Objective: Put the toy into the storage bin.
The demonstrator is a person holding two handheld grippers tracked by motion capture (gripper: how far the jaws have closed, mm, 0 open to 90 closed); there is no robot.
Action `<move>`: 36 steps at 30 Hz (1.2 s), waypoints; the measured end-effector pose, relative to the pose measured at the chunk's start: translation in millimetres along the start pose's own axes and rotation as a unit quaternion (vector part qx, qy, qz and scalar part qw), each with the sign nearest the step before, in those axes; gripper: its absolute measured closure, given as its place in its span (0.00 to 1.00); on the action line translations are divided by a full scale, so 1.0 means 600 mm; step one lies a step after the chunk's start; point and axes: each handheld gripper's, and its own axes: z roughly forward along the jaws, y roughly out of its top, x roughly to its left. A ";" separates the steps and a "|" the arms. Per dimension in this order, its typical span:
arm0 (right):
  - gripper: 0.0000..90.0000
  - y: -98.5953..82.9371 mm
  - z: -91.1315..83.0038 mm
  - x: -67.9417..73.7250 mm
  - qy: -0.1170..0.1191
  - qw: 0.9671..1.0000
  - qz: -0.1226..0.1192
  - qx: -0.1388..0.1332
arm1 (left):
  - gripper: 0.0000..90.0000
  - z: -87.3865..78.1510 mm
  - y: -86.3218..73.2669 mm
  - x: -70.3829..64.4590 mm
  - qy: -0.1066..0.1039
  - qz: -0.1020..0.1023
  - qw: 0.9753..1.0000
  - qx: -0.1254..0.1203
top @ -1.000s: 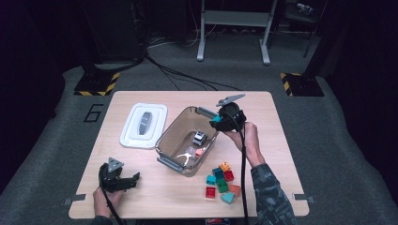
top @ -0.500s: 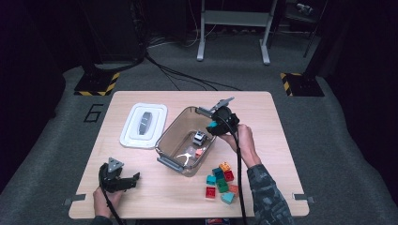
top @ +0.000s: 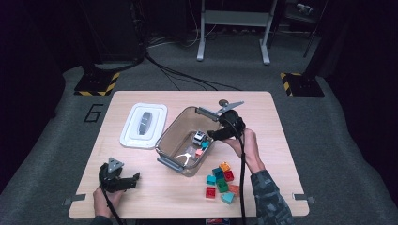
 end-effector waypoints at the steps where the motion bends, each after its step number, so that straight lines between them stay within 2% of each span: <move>1: 0.28 -0.006 -0.007 0.000 0.001 1.000 0.000 -0.007 | 0.12 0.000 0.000 0.000 0.000 0.000 1.000 0.000; 5: 0.17 -0.027 -0.026 0.001 0.003 1.000 0.008 -0.022 | 0.12 0.000 0.000 0.000 0.000 0.000 1.000 0.000; 9: 0.11 -0.060 -0.038 0.001 0.000 0.999 0.022 -0.023 | 0.12 0.000 0.000 0.000 0.000 0.001 1.000 0.000; 17: 0.04 -0.153 -0.024 0.001 0.000 0.999 0.051 0.014 | 0.12 0.001 0.000 0.000 0.000 -0.001 1.000 -0.003; 20: 0.03 -0.186 -0.018 0.000 0.018 0.997 0.065 0.030 | 0.12 0.000 0.000 0.000 0.000 0.000 1.000 0.000; 21: 0.03 -0.196 -0.019 0.003 0.014 0.997 0.066 0.036 | 0.12 0.000 0.000 0.000 0.000 0.000 1.000 0.000; 29: 0.01 -0.258 -0.039 0.019 0.036 0.997 0.059 0.044 | 0.12 0.000 0.000 0.000 0.000 0.000 1.000 0.001; 35: 0.06 -0.296 -0.043 0.032 0.037 0.997 0.046 0.051 | 0.12 0.000 0.000 0.000 0.001 -0.001 1.000 0.000; 36: 0.07 -0.300 -0.042 0.032 0.036 0.997 0.049 0.055 | 0.12 0.000 0.000 0.000 0.001 0.000 1.000 0.002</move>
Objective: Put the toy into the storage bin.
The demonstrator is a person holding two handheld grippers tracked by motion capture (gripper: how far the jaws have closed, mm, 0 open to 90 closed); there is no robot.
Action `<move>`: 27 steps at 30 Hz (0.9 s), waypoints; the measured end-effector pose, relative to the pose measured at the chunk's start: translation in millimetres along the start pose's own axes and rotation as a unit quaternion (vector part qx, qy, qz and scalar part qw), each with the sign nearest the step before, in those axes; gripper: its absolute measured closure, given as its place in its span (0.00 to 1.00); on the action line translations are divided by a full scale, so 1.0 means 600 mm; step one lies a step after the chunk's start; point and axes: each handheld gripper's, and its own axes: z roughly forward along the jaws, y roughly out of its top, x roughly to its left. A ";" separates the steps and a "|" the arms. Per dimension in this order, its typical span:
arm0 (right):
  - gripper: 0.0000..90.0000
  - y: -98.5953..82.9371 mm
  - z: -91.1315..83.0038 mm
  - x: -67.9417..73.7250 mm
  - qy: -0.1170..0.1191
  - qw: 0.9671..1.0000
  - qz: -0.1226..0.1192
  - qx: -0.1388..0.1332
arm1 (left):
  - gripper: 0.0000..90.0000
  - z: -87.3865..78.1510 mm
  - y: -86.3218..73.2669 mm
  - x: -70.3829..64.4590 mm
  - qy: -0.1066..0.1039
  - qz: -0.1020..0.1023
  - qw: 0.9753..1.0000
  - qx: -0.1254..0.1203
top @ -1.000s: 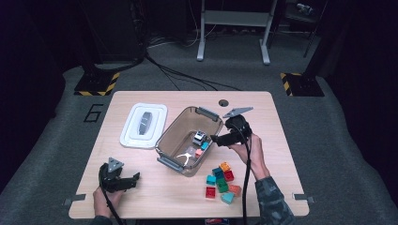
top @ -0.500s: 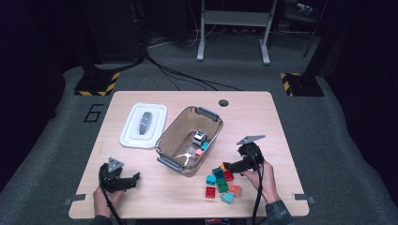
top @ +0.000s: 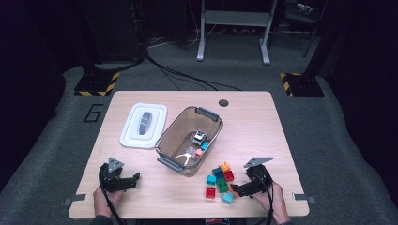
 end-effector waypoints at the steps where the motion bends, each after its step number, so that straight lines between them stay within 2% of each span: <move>1: 0.08 -0.004 0.001 0.000 0.003 1.000 0.001 0.004 | 0.12 0.000 0.000 0.000 0.000 -0.001 1.000 -0.002; 5: 0.11 -0.011 0.003 0.004 0.009 1.000 0.003 0.003 | 0.12 0.000 0.000 0.000 0.000 -0.001 1.000 -0.002; 6: 0.13 -0.011 0.004 0.005 0.010 1.000 -0.005 0.004 | 0.12 0.000 0.000 0.000 0.000 0.000 1.000 -0.002; 8: 0.17 -0.011 0.005 0.011 0.016 1.000 -0.003 0.006 | 0.12 0.001 0.000 0.000 0.001 -0.001 1.000 -0.002; 11: 0.26 -0.008 0.008 0.015 0.017 1.000 -0.019 0.009 | 0.12 0.001 -0.001 -0.001 0.002 -0.002 1.000 -0.005; 12: 0.26 -0.008 0.008 0.015 0.017 1.000 -0.019 0.009 | 0.12 0.001 -0.001 -0.001 0.002 -0.002 1.000 -0.005; 19: 0.44 -0.011 0.016 0.021 0.020 0.999 -0.032 0.034 | 0.12 0.001 -0.001 -0.001 0.002 -0.001 1.000 -0.005; 20: 0.44 -0.011 0.016 0.021 0.020 0.999 -0.032 0.034 | 0.12 0.001 -0.001 -0.001 0.002 -0.001 1.000 -0.005; 21: 0.51 -0.013 0.017 0.020 0.013 0.999 -0.023 0.036 | 0.12 0.001 -0.001 -0.001 0.002 -0.001 1.000 -0.005; 24: 0.61 -0.016 0.017 0.016 0.003 0.999 -0.021 0.041 | 0.12 0.001 -0.001 -0.001 0.003 -0.001 1.000 -0.006; 27: 0.64 -0.018 0.016 0.012 -0.009 0.999 -0.009 0.036 | 0.12 0.002 -0.001 -0.001 0.005 -0.001 1.000 -0.009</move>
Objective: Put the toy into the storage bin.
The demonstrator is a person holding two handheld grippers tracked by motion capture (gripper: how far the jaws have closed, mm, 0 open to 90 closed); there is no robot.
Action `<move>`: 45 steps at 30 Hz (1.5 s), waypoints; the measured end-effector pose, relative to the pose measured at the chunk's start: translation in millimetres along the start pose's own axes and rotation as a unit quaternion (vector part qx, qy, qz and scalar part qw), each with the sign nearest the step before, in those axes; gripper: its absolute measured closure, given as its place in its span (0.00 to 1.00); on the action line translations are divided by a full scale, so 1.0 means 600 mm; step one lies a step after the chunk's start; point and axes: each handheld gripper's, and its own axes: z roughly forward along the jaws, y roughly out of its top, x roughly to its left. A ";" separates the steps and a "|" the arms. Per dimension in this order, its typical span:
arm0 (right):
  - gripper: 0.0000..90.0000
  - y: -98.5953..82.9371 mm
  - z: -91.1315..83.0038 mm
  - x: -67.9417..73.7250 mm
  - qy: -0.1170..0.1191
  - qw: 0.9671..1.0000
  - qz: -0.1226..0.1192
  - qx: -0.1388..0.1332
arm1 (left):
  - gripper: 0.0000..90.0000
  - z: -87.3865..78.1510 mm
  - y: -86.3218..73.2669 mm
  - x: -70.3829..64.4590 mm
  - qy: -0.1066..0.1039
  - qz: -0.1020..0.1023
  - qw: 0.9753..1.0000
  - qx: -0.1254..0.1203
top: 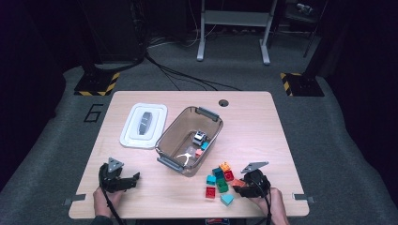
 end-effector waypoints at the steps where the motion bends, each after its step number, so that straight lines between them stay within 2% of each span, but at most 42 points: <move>1: 0.64 0.000 0.000 0.000 -0.011 1.000 0.006 -0.003 | 0.12 0.000 0.000 0.000 0.000 0.000 1.000 0.000; 15: 0.65 0.014 -0.029 -0.027 -0.041 0.997 0.038 -0.055 | 0.12 -0.001 0.001 0.001 -0.002 0.000 1.000 0.006; 18: 0.65 0.024 -0.035 -0.033 -0.045 0.996 0.035 -0.067 | 0.12 -0.001 0.001 0.000 -0.001 -0.001 1.000 0.006; 23: 0.65 0.045 -0.043 -0.041 -0.052 0.994 0.044 -0.086 | 0.12 0.000 0.001 0.000 0.001 -0.002 1.000 0.003; 32: 0.65 0.087 -0.059 -0.059 -0.062 0.992 0.040 -0.106 | 0.12 0.000 0.001 -0.001 0.001 -0.004 1.000 0.004; 39: 0.65 0.113 -0.073 -0.071 -0.064 0.989 0.053 -0.121 | 0.12 0.000 0.001 -0.001 0.001 -0.004 1.000 0.003; 45: 0.65 0.142 -0.082 -0.077 -0.076 0.989 0.049 -0.119 | 0.13 -0.001 0.001 0.000 -0.001 -0.004 1.000 0.006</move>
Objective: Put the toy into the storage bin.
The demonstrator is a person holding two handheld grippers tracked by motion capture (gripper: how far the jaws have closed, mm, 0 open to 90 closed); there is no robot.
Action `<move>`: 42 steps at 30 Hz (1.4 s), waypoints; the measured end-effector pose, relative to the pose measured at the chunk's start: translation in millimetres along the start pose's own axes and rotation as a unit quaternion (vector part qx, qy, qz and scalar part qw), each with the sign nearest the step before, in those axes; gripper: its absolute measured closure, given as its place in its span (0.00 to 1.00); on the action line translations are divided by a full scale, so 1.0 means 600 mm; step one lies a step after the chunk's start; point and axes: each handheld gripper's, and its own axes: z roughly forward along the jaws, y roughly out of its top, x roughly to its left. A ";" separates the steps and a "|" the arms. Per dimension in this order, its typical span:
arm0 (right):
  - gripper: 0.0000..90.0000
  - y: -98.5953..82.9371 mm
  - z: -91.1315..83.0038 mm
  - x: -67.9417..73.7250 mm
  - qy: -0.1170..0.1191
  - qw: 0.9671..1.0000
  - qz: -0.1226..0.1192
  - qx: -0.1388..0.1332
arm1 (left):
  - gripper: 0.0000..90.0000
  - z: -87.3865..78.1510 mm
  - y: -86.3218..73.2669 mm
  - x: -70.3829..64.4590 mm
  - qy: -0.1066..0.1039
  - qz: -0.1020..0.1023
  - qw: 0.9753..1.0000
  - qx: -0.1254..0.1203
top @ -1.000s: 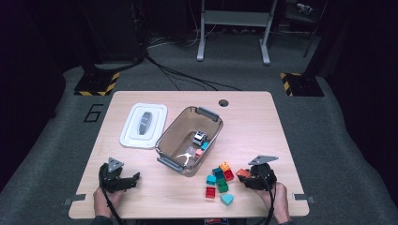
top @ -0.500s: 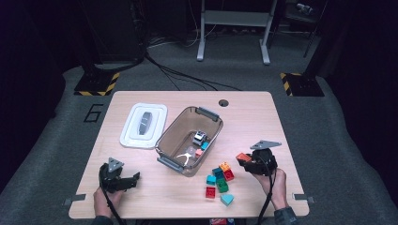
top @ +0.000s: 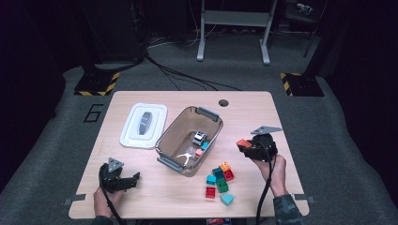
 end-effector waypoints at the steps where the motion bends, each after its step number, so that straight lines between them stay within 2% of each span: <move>1: 0.65 0.006 0.000 0.000 0.000 1.000 -0.001 -0.001 | 0.13 0.001 0.000 -0.001 0.004 -0.001 1.000 -0.003; 6: 0.65 0.034 -0.004 0.000 -0.007 1.000 -0.010 -0.009 | 0.13 0.000 0.000 0.000 0.001 0.000 1.000 0.000; 13: 0.65 0.063 -0.012 0.000 -0.010 0.999 -0.010 -0.029 | 0.13 0.001 0.000 0.000 0.003 0.000 1.000 -0.003; 16: 0.65 0.071 -0.013 0.000 -0.014 0.999 -0.020 -0.028 | 0.13 0.000 0.000 0.000 0.000 0.000 1.000 0.000; 23: 0.65 0.095 -0.011 0.000 -0.017 0.999 -0.026 -0.033 | 0.13 0.001 0.000 0.000 0.003 0.000 1.000 -0.004; 26: 0.65 0.106 -0.007 0.002 -0.016 0.999 -0.035 -0.034 | 0.13 0.001 0.000 0.000 0.002 0.001 1.000 -0.003; 33: 0.65 0.133 0.002 0.009 -0.012 0.999 -0.036 -0.039 | 0.13 0.001 0.000 -0.001 0.003 0.000 1.000 -0.004; 37: 0.65 0.152 0.011 0.013 -0.007 0.998 -0.047 -0.042 | 0.13 0.000 0.000 0.000 0.000 0.001 1.000 0.000; 42: 0.65 0.173 0.024 0.026 0.000 0.998 -0.052 -0.041 | 0.13 0.001 0.000 0.000 0.003 0.000 1.000 -0.004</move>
